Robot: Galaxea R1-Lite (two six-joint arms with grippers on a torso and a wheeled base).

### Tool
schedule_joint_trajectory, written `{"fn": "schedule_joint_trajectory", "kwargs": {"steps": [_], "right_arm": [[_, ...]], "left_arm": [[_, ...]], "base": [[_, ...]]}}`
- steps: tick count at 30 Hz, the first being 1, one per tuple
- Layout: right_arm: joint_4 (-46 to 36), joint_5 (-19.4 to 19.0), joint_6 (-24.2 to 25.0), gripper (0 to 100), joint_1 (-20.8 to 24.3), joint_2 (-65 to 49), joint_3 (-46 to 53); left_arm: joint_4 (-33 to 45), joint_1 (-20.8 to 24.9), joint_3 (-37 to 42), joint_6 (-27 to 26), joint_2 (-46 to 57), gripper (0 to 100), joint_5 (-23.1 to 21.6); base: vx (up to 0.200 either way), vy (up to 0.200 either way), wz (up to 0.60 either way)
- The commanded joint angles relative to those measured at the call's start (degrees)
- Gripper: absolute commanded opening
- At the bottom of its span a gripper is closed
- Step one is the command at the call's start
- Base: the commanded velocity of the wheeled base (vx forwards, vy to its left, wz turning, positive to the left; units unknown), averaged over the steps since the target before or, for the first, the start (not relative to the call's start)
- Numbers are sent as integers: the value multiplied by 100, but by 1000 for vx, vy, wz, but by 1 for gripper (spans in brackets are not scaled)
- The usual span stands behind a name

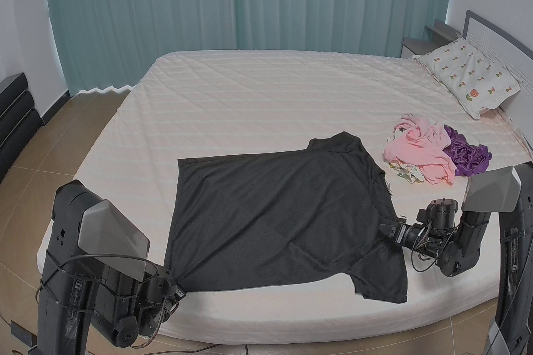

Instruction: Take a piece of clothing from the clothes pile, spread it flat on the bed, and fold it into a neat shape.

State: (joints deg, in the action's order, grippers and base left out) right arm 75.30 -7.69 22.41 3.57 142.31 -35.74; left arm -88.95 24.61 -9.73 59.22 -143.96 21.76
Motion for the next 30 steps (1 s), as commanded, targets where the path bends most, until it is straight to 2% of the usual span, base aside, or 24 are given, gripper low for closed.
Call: {"fn": "schedule_joint_trajectory", "kwargs": {"steps": [1,5,12,18,21,22,25,30], "right_arm": [[55,22,18,100,-129,-72,76],[46,31,36,100,-296,-564,428],[266,-22,27,100,-269,-907,1808],[811,-136,-87,100,-234,-635,2898],[943,-162,-122,100,-234,-582,3029],[1382,-206,-263,100,-225,-248,3451],[1461,-215,-439,100,-225,-46,3574],[1426,-233,-351,100,-102,-2,3574]], "left_arm": [[-105,0,6,2,-9,0,-5],[-105,-9,6,2,-9,0,-5],[-105,-9,6,2,-9,0,-5],[-105,-9,6,-7,-9,0,-5],[-105,-9,6,-7,-9,0,-5],[-105,-9,6,-7,-9,0,-5],[-105,-9,6,-7,-9,0,-5],[-105,-9,6,-7,-9,0,-14]], "base": [[0,0,0],[0,0,0],[0,0,0],[0,0,0],[0,0,0],[0,0,0],[0,0,0],[0,0,0]]}}
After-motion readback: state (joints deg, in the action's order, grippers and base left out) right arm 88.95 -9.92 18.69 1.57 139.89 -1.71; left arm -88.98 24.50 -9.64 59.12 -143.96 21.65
